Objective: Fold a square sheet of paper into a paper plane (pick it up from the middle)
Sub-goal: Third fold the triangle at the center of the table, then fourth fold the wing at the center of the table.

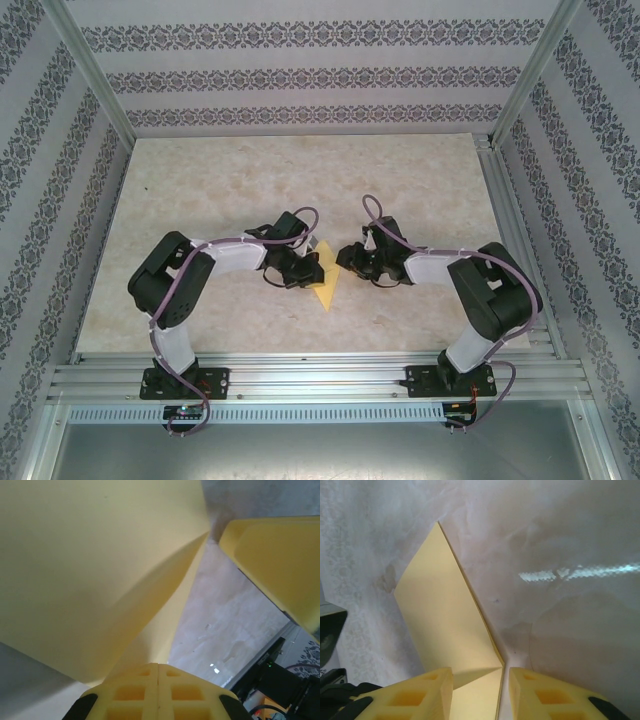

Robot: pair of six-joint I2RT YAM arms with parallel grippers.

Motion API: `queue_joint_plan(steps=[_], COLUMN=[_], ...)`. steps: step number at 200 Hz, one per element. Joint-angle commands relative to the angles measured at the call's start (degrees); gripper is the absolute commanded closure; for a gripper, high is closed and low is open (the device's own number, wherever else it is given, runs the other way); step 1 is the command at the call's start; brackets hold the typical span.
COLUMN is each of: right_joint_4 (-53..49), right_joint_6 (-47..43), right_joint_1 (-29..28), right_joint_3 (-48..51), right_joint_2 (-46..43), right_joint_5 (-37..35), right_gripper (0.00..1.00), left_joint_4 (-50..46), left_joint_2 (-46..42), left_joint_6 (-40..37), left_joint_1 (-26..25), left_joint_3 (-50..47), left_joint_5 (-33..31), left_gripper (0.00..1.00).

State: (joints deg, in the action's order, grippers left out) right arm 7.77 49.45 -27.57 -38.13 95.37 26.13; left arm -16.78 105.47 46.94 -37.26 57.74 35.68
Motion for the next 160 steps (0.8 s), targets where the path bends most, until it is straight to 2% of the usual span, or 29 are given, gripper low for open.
queue_joint_plan(steps=[1, 36, 91, 160], right_joint_4=[2.1, -0.6, 0.0, -1.4], right_joint_6=[-0.4, -2.2, -2.5, -2.8], right_joint_1=[0.7, 0.8, 0.9, 0.8], right_joint_3=[-2.1, -3.6, -5.4, -5.0], right_joint_2=[1.8, 2.3, 3.8, 2.8], right_joint_5=[2.0, 1.4, 5.4, 4.6], right_gripper=[0.64, 0.61, 0.61, 0.62], left_joint_4=[-2.5, -4.5, -5.2, -6.5], left_joint_2=[1.0, 0.9, 1.9, 0.9], left_joint_6=[-1.1, -2.4, -3.9, -4.4], left_joint_1=[-0.5, -0.5, -0.5, -0.5], left_joint_3=[1.6, 1.3, 1.5, 2.4], left_joint_5=[-3.4, -6.3, -6.3, -6.9], left_gripper=[0.96, 0.98, 0.99, 0.99])
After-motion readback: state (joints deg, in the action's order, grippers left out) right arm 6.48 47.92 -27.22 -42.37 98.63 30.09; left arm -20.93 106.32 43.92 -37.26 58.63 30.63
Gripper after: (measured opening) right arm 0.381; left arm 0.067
